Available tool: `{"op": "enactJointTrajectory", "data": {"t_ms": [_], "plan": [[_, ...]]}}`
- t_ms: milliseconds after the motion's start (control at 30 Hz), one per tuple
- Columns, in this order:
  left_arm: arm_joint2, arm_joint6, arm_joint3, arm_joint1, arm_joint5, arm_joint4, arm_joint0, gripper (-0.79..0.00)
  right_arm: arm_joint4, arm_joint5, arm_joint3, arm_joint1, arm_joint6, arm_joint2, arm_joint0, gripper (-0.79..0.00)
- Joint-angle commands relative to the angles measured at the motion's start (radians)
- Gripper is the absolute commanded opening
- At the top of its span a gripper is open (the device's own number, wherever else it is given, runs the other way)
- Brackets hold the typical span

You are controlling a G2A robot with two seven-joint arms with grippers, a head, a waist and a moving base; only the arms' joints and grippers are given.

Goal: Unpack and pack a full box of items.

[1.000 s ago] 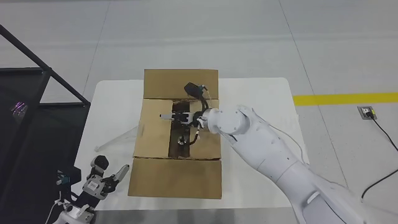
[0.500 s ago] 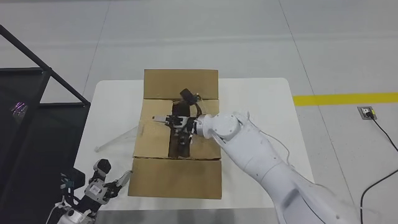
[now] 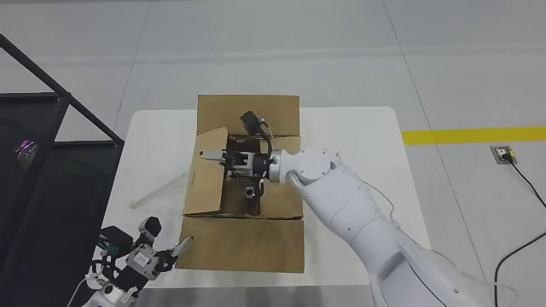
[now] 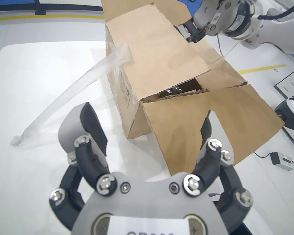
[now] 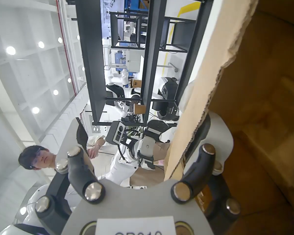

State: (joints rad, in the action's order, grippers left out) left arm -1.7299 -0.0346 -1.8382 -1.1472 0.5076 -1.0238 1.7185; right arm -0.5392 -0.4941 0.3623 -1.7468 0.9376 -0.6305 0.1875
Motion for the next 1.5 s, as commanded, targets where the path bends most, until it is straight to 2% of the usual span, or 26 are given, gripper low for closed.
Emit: {"op": "enactJointTrajectory", "data": {"t_ms": [0,100,300,500,733,933,1167,1300,1467], "plan": [[0.015,0.016,-0.01,-0.001,-0.031,-0.018,-0.018,0.0,0.009,-0.012,0.009,-0.005,0.0,-0.002,-0.008,0.0],[0.048,0.03,-0.031,-0.005,-0.109,-0.071,-0.048,0.0,0.017,-0.018,0.02,-0.014,0.0,-0.006,-0.019,0.0],[0.103,0.057,-0.048,-0.016,-0.247,-0.062,-0.108,0.0,0.023,-0.047,0.036,-0.031,0.016,-0.015,-0.034,0.0],[0.088,0.072,-0.038,-0.022,-0.34,0.016,-0.146,0.0,0.025,-0.082,0.03,-0.042,0.053,-0.028,-0.045,0.0],[-0.002,0.053,-0.03,-0.021,-0.337,0.089,-0.107,0.0,0.067,-0.168,0.022,-0.036,0.065,-0.046,-0.05,0.0],[-0.062,0.07,0.039,-0.018,-0.349,0.117,-0.107,0.0,0.145,-0.291,0.05,-0.001,0.041,-0.073,-0.034,0.0],[-0.048,0.136,0.165,-0.015,-0.352,0.101,-0.184,0.0,0.259,-0.374,0.148,0.065,-0.026,-0.125,0.03,0.0],[-0.03,0.15,0.215,-0.015,-0.346,0.098,-0.221,0.0,0.259,-0.374,0.148,0.065,-0.026,-0.125,0.03,0.0],[-0.033,0.139,0.216,-0.015,-0.343,0.095,-0.216,0.0,0.259,-0.374,0.148,0.065,-0.026,-0.125,0.03,0.0]]}}
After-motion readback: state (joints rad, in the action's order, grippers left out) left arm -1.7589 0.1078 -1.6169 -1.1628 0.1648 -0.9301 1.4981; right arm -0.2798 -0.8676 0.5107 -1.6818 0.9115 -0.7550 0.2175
